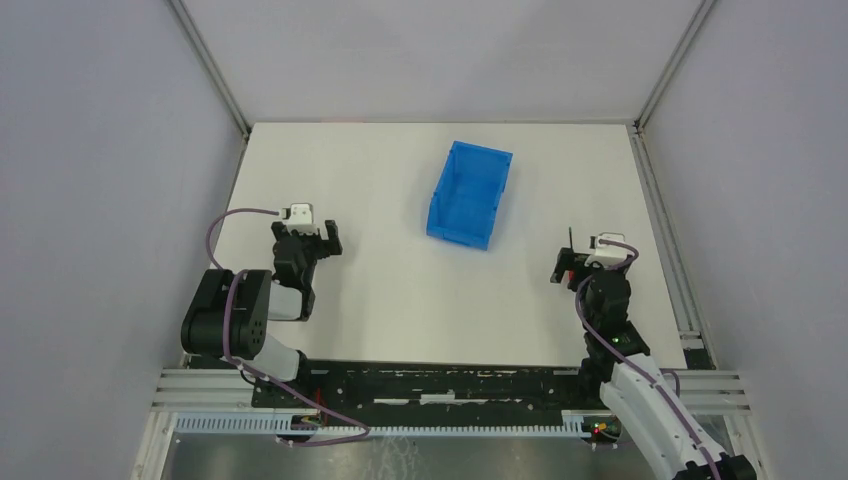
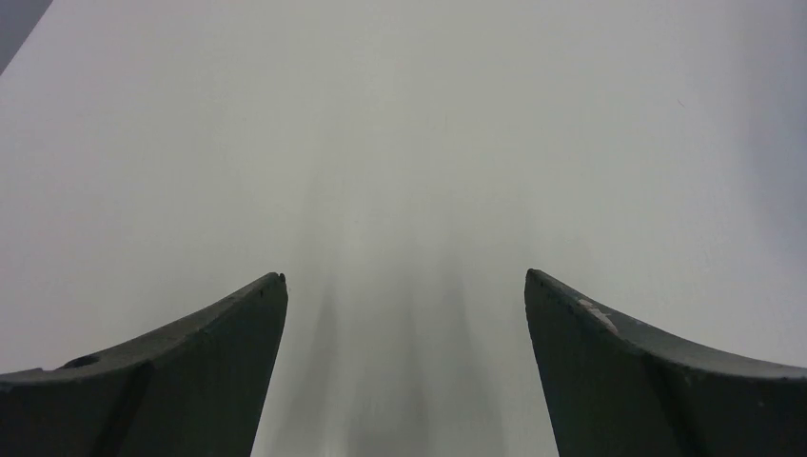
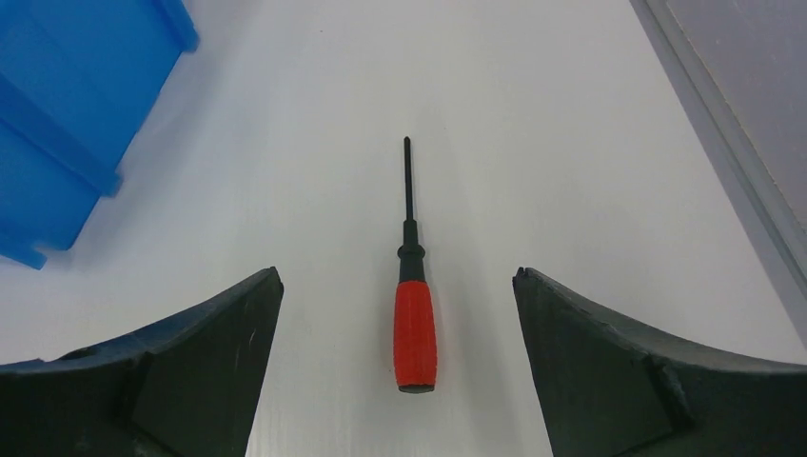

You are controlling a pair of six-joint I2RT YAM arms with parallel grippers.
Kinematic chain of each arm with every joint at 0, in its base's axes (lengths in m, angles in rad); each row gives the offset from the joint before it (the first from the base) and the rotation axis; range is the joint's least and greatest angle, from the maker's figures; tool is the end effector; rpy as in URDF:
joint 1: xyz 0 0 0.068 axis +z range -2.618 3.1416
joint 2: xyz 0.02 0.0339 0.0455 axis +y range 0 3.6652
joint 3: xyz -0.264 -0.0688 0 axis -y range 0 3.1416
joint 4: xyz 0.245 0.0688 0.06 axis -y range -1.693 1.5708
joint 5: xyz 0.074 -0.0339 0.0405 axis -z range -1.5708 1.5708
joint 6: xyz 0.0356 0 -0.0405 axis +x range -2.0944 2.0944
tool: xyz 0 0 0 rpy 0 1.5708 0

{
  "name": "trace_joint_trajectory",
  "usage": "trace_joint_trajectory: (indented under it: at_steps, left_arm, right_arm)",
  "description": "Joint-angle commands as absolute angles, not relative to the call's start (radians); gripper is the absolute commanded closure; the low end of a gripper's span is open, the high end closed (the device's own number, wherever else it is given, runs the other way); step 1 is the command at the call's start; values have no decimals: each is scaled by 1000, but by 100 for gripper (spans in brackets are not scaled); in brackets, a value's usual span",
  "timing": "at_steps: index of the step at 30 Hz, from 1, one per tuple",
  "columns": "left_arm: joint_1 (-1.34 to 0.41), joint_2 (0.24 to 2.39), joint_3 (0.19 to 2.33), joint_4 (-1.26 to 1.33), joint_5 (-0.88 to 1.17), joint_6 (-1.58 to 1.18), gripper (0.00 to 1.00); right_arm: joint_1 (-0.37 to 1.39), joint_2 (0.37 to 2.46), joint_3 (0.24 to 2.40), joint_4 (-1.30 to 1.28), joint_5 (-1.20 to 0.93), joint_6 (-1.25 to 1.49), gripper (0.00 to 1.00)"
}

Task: Put the screwdriver in the bin

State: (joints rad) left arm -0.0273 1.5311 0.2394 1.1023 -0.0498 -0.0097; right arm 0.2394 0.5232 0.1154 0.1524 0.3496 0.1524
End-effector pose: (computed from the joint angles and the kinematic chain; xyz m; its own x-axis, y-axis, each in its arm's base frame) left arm 0.2423 -0.0048 0.1377 -0.1880 -0.0046 -0.9822 -0.0234 0.9997 -0.0002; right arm 0.1428 0.0223 0.1762 -0.2275 0.0913 -0.9695 0.1353 0.9889 0.0614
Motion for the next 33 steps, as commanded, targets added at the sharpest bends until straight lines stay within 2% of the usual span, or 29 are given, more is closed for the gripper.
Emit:
trace_joint_trajectory:
  at_steps: [1, 6, 9, 12, 15, 17, 20, 24, 29, 31, 33]
  left_arm:
    - [-20, 1533, 255, 1152, -48, -26, 0]
    - [-20, 1533, 255, 1152, -48, -26, 0]
    - [-20, 1532, 255, 1152, -48, -26, 0]
    - [-20, 1532, 255, 1151, -48, -26, 0]
    - [-20, 1533, 255, 1151, -48, -27, 0]
    - [-20, 1532, 255, 1151, -48, -26, 0]
    - [-20, 1533, 255, 1151, -49, -26, 0]
    - [-20, 1532, 255, 1152, -49, -26, 0]
    - [-20, 1533, 255, 1152, -49, -26, 0]
    - [-20, 1533, 255, 1151, -48, -26, 0]
    - [-20, 1532, 255, 1152, -49, -26, 0]
  right_arm:
    - [239, 494, 127, 194, 424, 148, 2]
    - [238, 507, 261, 125, 415, 124, 2]
    - [238, 596, 419, 46, 417, 88, 2]
    - [231, 828, 692, -219, 496, 87, 2]
    - [180, 1112, 1015, -535, 379, 86, 2]
    - [153, 1285, 1153, -672, 335, 90, 2]
    - [112, 1388, 1153, -651, 182, 83, 2]
    - [73, 1488, 1077, -575, 117, 106, 10]
    - [36, 1571, 965, -502, 89, 111, 31]
    - [23, 1587, 925, -474, 76, 108, 44]
    - [15, 1603, 896, -457, 73, 109, 47]
